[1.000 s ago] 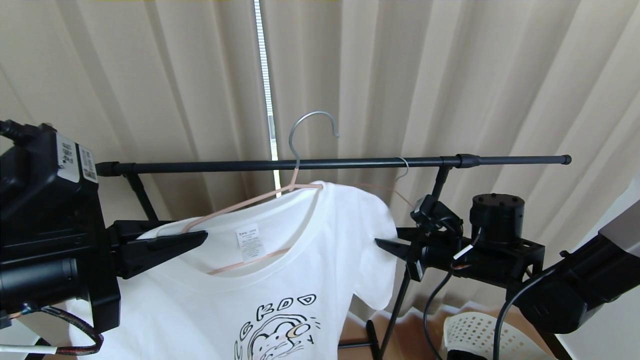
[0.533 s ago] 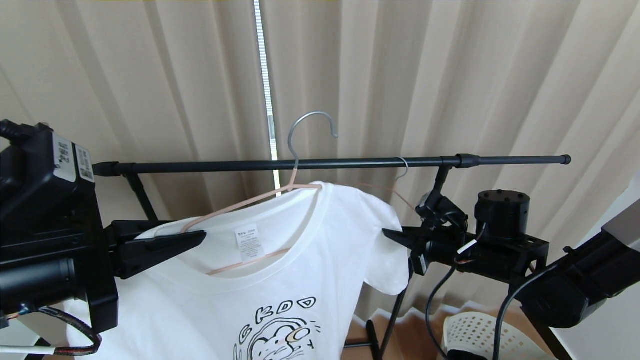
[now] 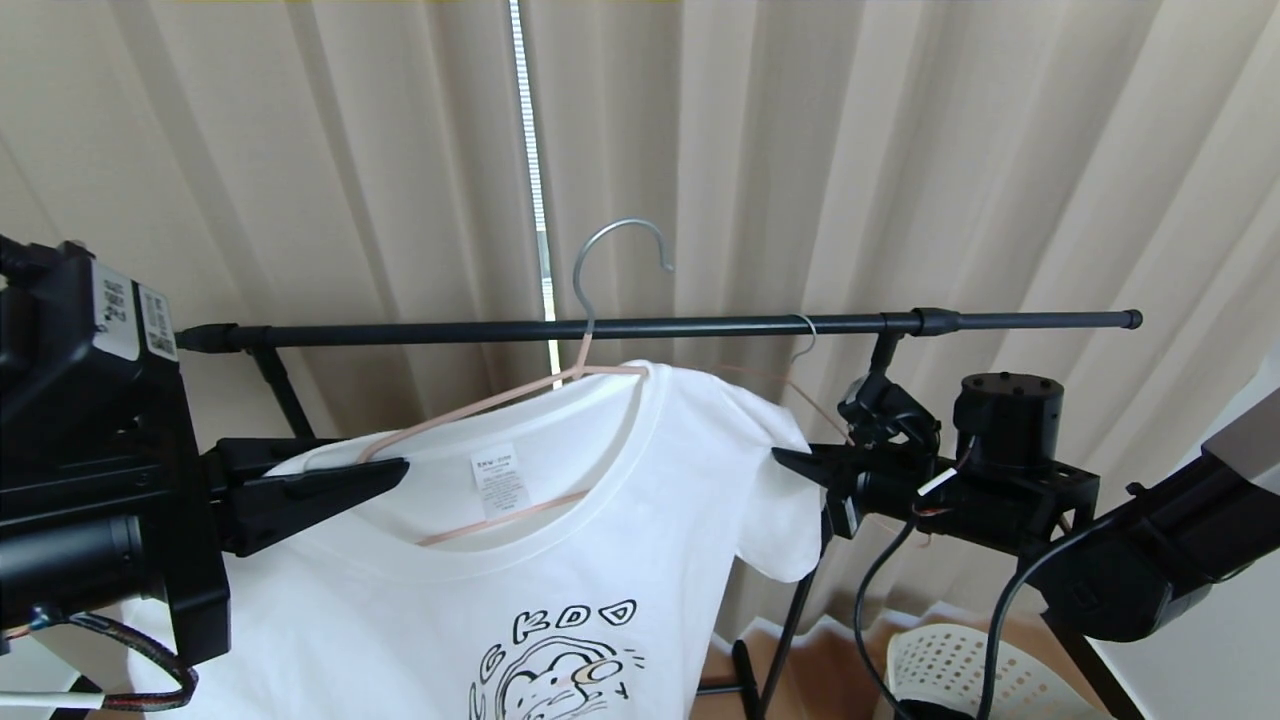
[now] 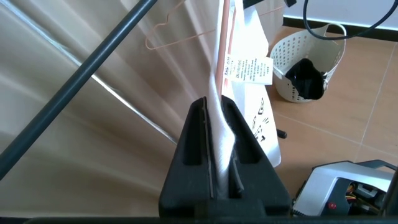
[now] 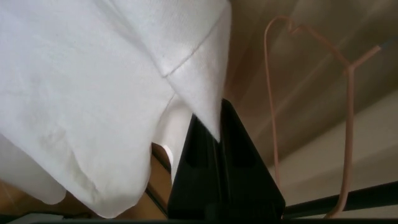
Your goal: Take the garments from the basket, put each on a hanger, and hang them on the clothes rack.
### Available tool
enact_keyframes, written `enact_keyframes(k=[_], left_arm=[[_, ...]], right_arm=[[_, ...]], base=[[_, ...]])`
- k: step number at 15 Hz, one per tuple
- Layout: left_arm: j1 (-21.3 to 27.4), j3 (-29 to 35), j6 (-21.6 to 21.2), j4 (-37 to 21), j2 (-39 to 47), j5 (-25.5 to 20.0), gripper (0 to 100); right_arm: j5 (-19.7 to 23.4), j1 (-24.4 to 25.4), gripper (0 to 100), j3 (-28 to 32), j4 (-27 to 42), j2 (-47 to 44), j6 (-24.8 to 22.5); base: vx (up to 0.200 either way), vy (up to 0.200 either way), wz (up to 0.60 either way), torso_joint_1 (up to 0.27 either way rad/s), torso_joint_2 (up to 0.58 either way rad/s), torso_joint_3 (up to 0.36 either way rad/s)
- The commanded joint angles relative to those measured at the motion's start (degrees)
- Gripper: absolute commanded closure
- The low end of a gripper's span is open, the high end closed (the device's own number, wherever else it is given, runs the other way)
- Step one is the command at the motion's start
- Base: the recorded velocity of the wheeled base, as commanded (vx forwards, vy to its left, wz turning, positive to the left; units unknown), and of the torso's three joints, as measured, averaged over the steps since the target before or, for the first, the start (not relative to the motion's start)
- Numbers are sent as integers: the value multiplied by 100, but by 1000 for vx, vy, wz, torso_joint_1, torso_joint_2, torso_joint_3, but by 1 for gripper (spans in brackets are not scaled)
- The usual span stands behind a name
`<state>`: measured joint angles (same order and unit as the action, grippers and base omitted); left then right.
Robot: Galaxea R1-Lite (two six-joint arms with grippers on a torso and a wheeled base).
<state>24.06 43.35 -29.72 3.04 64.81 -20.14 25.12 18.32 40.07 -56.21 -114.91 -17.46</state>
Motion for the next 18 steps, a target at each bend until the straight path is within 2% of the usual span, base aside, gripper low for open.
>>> enact_keyframes(k=[1, 3, 7, 12, 13, 16, 18], left_arm=[[-7, -11, 54, 4, -3, 1, 100], [-7, -11, 239, 4, -3, 1, 100], [-183, -37, 247, 4, -3, 1, 100], [-253, -37, 247, 4, 6, 1, 100], [-253, -46, 256, 4, 15, 1, 100], [-271, -72, 379, 4, 32, 1, 100], [-508, -90, 450, 4, 59, 1, 100]], right_arm=[[1, -39, 100, 36, 5, -58, -3], [-8, -39, 100, 10, 22, -32, -3], [-8, -39, 100, 71, 418, 91, -3], [-8, -39, 100, 36, 409, 74, -12], [-8, -30, 0, 27, 400, 91, -21], [-8, -13, 0, -17, 365, 118, -21], [1, -13, 0, -26, 356, 250, -21]], base=[[0, 0, 0, 0, 0, 0], [0, 0, 0, 0, 0, 0], [0, 0, 0, 0, 0, 0], [0, 0, 0, 0, 0, 0], [0, 0, 0, 0, 0, 0], [0, 0, 0, 0, 0, 0], [0, 0, 0, 0, 0, 0]])
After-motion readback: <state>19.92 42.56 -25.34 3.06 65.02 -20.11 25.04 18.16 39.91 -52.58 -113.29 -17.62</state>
